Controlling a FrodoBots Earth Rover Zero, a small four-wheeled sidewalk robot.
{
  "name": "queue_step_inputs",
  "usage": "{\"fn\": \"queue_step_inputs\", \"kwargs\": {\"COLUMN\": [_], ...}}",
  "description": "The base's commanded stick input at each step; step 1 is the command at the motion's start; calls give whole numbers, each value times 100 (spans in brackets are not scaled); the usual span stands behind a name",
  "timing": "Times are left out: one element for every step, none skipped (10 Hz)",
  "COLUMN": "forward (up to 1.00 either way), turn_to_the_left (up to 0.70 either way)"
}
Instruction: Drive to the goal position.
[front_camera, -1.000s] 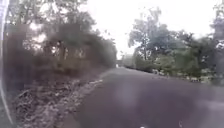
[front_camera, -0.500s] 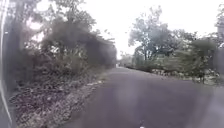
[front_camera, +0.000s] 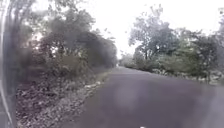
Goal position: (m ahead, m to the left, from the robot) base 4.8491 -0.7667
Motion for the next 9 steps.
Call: {"fn": "queue_step_inputs", "kwargs": {"forward": [70,70,70,70,70,70,70,70,70], "turn_to_the_left": [-26,-30,-4,-1,0,0,0,0,0]}}
